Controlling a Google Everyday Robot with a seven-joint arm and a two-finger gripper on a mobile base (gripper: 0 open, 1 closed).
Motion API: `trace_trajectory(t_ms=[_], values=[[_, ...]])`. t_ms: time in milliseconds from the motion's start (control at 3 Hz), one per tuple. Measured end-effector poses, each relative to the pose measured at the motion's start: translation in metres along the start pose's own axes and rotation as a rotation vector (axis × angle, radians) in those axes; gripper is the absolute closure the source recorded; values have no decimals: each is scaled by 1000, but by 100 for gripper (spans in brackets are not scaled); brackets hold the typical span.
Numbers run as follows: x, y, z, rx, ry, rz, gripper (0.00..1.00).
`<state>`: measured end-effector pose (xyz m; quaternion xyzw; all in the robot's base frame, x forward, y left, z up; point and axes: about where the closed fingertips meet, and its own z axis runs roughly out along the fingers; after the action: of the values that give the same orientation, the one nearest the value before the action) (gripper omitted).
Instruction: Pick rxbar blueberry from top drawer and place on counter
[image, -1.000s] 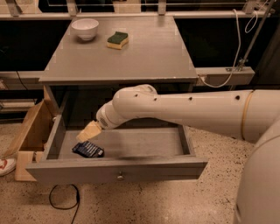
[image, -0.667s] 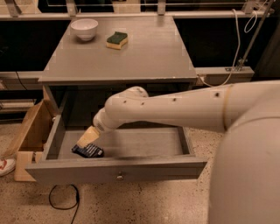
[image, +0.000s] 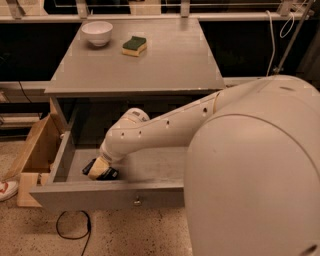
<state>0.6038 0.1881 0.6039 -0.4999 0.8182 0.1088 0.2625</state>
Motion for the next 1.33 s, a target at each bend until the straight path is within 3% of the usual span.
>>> trace_trajectory(t_ms=[667,1333], values=[[25,25,19,-64,59,-33,2],[23,26,13,-71,57,-34,47]])
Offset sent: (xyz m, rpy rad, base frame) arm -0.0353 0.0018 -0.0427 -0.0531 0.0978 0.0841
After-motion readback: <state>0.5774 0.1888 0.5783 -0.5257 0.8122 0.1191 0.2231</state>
